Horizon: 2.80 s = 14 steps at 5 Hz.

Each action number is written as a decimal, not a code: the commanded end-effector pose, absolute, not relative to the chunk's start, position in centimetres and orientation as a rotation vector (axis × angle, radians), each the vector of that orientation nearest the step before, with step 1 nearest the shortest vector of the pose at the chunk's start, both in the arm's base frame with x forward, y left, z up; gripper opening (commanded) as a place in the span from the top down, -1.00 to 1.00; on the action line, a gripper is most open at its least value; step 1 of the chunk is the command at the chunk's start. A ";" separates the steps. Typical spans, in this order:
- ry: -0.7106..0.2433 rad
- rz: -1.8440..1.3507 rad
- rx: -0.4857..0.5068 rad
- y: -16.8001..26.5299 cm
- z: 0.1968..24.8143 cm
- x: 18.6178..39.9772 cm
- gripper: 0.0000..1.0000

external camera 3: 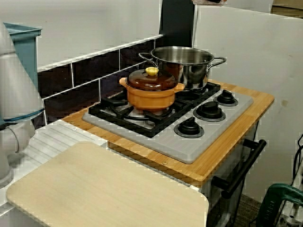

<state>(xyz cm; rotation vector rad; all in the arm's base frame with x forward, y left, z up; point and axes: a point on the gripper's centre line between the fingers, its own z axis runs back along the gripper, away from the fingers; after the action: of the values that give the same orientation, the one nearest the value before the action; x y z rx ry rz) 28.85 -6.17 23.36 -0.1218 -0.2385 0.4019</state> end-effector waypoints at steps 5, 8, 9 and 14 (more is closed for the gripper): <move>-0.255 0.252 -0.149 -9.1 26.0 29.8 1.00; -0.299 0.229 -0.068 -10.3 22.4 30.2 1.00; -0.302 0.246 -0.062 -9.6 21.7 31.0 1.00; -0.280 0.289 -0.028 -8.4 19.0 32.8 1.00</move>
<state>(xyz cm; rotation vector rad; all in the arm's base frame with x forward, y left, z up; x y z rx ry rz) 33.39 -9.53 17.09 -0.0074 -0.2333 0.2847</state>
